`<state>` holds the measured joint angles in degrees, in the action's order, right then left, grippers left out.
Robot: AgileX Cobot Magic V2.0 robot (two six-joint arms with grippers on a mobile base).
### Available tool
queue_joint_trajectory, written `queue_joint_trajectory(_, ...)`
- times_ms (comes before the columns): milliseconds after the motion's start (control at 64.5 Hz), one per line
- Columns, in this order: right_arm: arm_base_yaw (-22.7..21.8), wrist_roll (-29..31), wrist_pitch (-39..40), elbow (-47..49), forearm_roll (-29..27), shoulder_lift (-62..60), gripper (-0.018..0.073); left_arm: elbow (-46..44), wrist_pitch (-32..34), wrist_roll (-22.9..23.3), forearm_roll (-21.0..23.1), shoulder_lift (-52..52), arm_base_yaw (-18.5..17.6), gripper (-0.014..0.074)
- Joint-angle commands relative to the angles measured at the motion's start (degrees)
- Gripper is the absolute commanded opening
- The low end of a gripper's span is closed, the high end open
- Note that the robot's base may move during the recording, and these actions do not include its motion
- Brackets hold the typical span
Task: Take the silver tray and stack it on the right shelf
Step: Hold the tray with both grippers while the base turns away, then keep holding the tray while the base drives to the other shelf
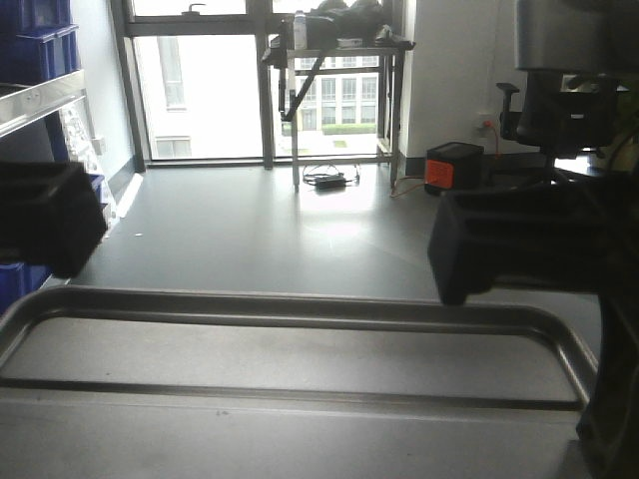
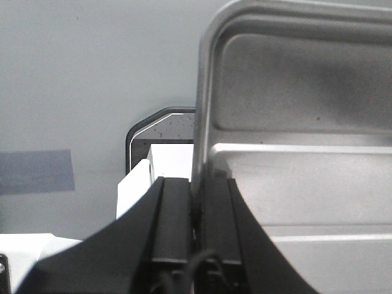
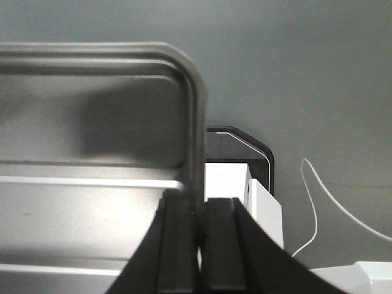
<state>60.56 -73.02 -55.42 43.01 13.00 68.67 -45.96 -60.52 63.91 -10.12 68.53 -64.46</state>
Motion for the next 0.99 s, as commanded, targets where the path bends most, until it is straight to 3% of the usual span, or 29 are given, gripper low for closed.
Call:
queue_joint_trajectory(0, -0.5, 0.8, -8.7, 0.9, 4.4, -1.3, 0.0057, -0.8, -16.2, 0.4, -4.5, -1.2, 0.0, -0.0100)
queue_joint_trajectory(977, -0.5, 0.8, -9.9, 1.0, 4.4, -1.3, 0.0057, -0.8, -16.2, 0.4, -4.5, -1.2, 0.0, -0.0100)
